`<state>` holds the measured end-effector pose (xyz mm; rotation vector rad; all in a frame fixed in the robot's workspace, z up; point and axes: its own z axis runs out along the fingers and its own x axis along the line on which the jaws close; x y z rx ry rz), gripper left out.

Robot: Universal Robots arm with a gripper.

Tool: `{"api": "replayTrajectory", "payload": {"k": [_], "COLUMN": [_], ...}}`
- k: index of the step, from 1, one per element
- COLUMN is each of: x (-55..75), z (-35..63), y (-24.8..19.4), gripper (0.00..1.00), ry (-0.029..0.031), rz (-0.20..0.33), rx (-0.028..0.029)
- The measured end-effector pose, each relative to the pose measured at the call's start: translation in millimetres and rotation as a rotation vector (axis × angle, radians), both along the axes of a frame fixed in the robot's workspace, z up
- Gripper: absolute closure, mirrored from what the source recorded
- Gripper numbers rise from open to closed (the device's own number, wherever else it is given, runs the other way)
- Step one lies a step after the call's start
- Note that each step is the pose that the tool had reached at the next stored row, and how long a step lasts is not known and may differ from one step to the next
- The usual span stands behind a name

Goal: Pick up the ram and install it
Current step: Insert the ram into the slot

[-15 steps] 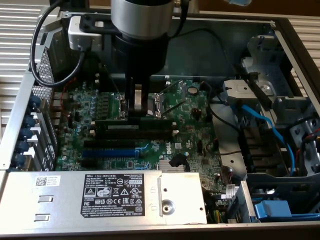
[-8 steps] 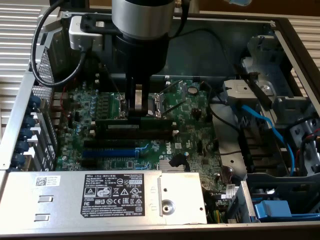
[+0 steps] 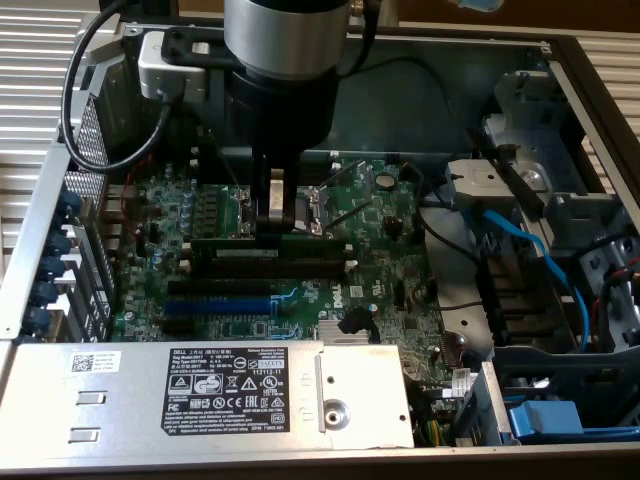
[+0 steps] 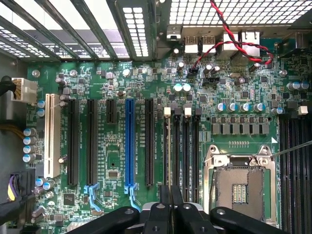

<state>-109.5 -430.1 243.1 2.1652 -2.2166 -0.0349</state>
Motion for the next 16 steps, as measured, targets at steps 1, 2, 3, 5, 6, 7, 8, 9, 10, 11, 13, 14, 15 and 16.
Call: {"api": "replayTrajectory", "payload": {"k": [1, 2, 3, 5, 6, 7, 8, 9, 10, 11, 13, 14, 15, 16], "x": [0.0, 0.0, 0.0, 0.1, 0.1, 0.0, 0.0, 0.0, 0.0, 0.0, 0.0, 0.0, 0.0, 0.0], "z": [0.0, 0.0, -0.1, -0.1, -0.1, 0.0, 0.0, -0.1, -0.1, 0.0, 0.0, -0.2, -0.3, -0.4], "y": [0.0, 0.0, 0.0, -0.9, -1.7, -2.0, -2.0, -2.0, -2.0, -2.0, -2.0, -2.1, -2.0, -2.0], "gripper": [0.88, 0.88, 0.88, 0.88, 0.88, 0.88, 0.88, 0.88, 0.88, 0.88, 0.88, 0.88, 0.88, 0.88], "ry": [0.0, 0.0001, 0.0002, 0.0004, 0.0006, 0.0007, 0.0007, 0.0008, 0.0009, 0.001, 0.0011, 0.0013, 0.0014, 0.0014], "rz": [0.0, 0.0, 0.0, 0.0, 0.0, 0.0, 0.0, 0.0, 0.0, 0.0, 0.0, 0.0, 0.0, 0.0], "rx": [0.0, 0.0001, 0.0003, 0.0007, 0.0007, 0.0007, 0.0007, 0.0011, 0.0014, 0.0014, 0.0014, 0.0013, 0.0013, 0.0014]}}
